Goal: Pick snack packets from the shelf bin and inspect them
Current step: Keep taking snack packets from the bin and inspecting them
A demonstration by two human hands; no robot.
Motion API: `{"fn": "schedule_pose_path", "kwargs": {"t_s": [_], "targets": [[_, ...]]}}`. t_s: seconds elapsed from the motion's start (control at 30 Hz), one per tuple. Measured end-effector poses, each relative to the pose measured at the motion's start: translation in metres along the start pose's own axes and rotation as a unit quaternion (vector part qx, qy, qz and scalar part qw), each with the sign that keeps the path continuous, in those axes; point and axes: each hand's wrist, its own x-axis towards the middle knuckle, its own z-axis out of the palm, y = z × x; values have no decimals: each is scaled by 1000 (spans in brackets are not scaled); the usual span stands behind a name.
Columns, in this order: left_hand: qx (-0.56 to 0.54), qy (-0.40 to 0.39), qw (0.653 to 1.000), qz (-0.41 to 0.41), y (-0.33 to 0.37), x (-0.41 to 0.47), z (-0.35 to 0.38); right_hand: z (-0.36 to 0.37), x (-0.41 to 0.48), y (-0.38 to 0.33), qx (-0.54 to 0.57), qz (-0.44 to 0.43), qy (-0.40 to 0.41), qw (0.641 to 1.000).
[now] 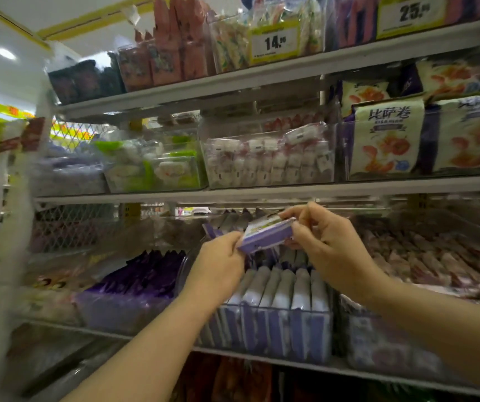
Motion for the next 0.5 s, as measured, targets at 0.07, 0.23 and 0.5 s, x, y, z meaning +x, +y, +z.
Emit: {"fn": "schedule_pose_path", "kwargs": {"t_s": [0.07,0.23,0.5], "targets": [[-204,13,972,-114,9,-17,-6,12,-15,-12,49,-9,5,999],[-444,-14,855,-269,-2,-73,-38,53,-56,-25,111,-29,-40,993],[-444,28,850,-282,-43,-143,-74,131,-101,-27,208,77,-104,969]]}}
